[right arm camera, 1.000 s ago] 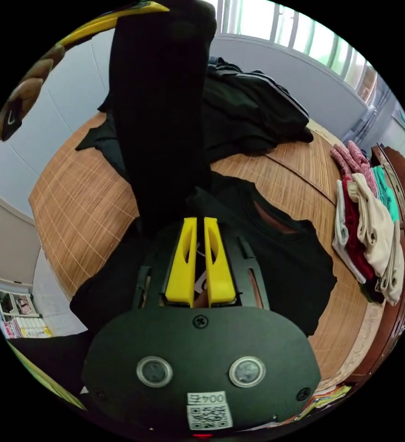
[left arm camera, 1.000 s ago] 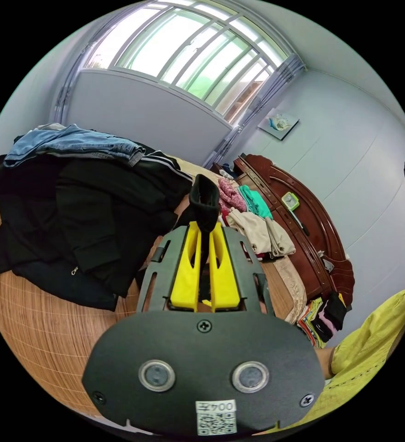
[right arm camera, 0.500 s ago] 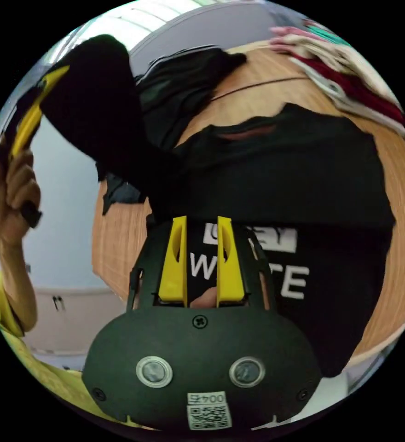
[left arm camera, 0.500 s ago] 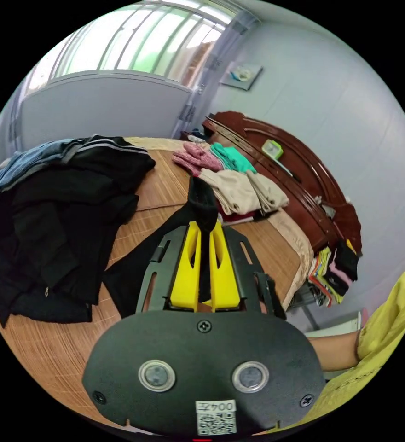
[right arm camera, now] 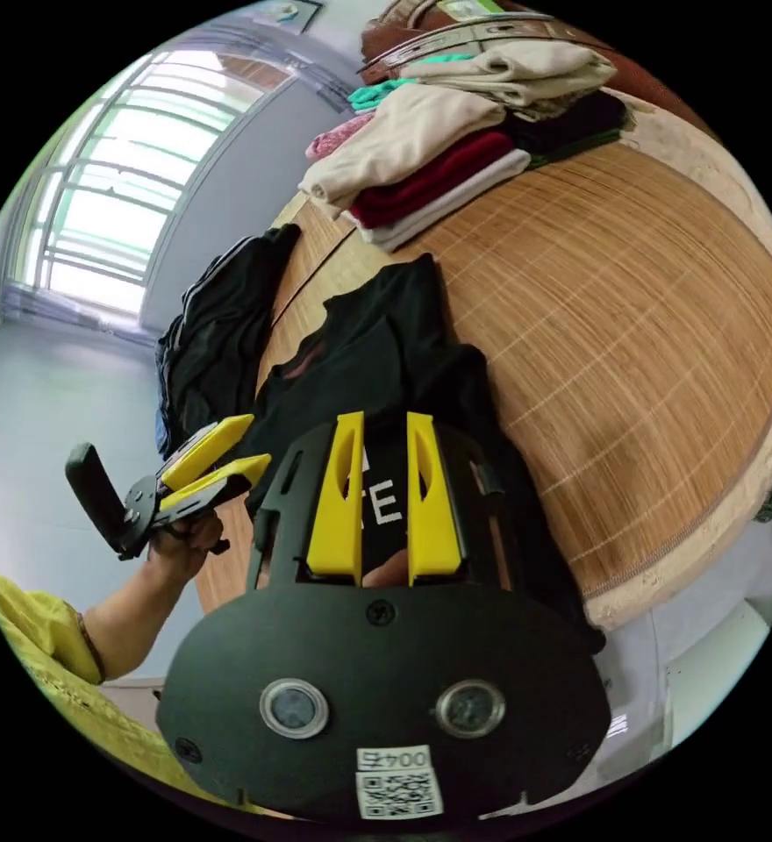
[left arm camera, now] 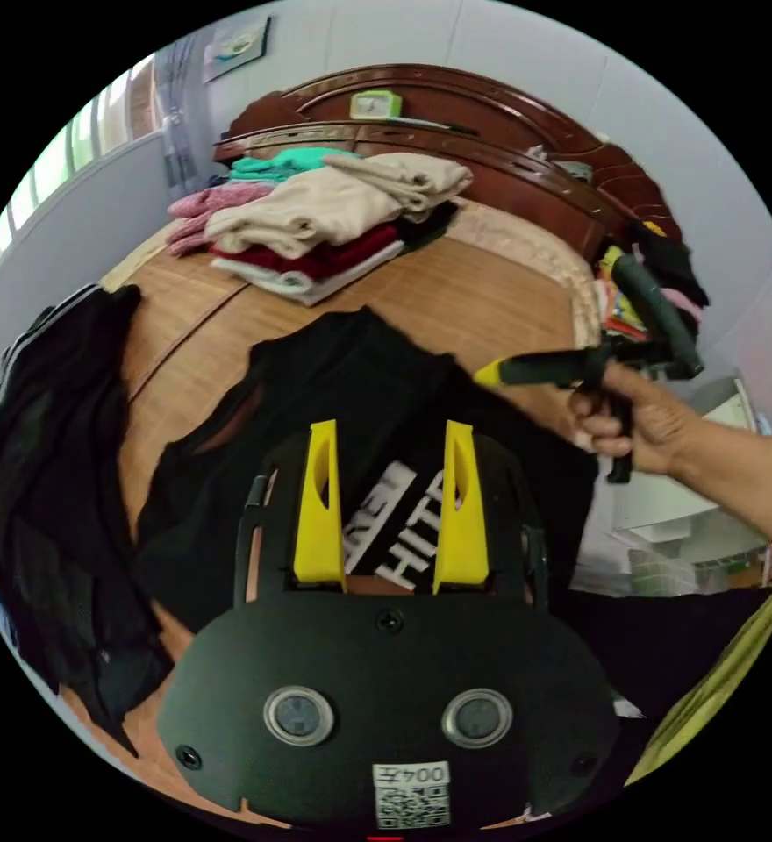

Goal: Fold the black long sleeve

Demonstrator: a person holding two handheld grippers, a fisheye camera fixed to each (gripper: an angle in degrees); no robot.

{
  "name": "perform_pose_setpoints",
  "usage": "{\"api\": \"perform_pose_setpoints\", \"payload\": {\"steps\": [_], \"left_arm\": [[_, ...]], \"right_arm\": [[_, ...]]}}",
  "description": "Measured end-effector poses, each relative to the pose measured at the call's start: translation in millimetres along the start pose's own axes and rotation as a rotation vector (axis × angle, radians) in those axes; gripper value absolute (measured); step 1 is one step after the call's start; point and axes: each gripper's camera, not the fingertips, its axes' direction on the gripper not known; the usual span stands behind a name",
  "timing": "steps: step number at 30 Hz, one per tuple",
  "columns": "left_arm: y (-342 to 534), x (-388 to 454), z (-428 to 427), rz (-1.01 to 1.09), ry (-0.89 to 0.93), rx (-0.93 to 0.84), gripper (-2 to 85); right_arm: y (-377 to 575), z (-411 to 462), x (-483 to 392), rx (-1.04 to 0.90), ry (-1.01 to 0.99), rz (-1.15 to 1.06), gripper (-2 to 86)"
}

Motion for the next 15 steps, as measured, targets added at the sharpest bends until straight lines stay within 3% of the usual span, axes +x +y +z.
{"api": "perform_pose_setpoints", "payload": {"steps": [2, 7, 12, 15], "left_arm": [[27.5, -40.9, 5.9, -0.125, -0.153, -0.085, 15.1], [68.1, -96.3, 22.2, -0.289, -0.285, -0.217, 12.5], [44.6, -94.6, 7.2, -0.245, -0.309, -0.118, 8.6], [31.5, -82.7, 40.7, -0.106, -0.324, -0.255, 8.3]], "right_arm": [[-16.5, 27.6, -30.2, -0.048, 0.051, -0.105, 8.9], [-40.1, 93.6, -89.8, -0.145, 0.216, -0.315, 8.1], [-59.3, 126.1, -122.1, -0.19, 0.359, -0.398, 6.7], [-65.8, 161.1, -121.8, -0.338, 0.493, -0.437, 8.8]]}}
